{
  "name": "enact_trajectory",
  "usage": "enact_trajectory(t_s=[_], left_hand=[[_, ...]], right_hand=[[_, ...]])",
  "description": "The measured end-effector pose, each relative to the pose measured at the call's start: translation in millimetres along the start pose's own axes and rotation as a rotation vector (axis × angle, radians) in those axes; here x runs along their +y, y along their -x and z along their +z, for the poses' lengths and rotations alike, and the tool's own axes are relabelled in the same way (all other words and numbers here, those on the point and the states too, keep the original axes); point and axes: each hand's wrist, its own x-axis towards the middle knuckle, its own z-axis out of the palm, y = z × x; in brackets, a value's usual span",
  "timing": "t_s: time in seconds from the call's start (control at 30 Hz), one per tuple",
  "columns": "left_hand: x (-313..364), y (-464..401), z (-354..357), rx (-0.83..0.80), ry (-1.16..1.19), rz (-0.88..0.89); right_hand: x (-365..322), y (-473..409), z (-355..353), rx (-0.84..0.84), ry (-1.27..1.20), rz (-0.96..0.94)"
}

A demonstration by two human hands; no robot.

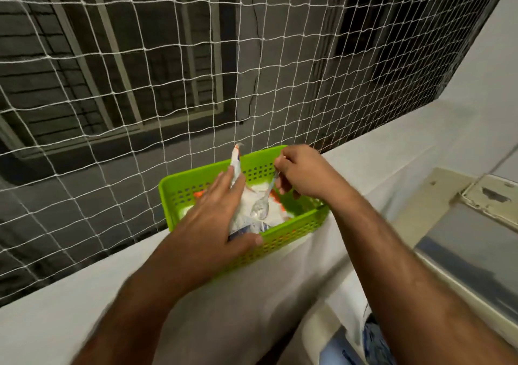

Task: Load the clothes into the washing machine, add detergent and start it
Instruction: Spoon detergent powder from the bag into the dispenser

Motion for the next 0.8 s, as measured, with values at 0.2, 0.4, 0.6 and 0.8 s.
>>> enact_trajectory(t_s=[0.2, 0.4, 0.6, 0.8], left_hand=[[2, 0, 0, 0.005, 0.038, 0.007], [3, 0, -1, 0.000, 0.047, 0.016], [3, 2, 0, -0.002, 0.060, 0.016], [4, 1, -2, 0.018, 0.016, 0.011]], right_hand=[[-5, -4, 19, -0.154, -0.171, 0.136], [-14, -4, 36, -0.286, -0.236, 0.221], [-15, -3, 25, -0.226, -0.334, 0.277], [-8, 0, -5, -0.029, -0.506, 0.279]])
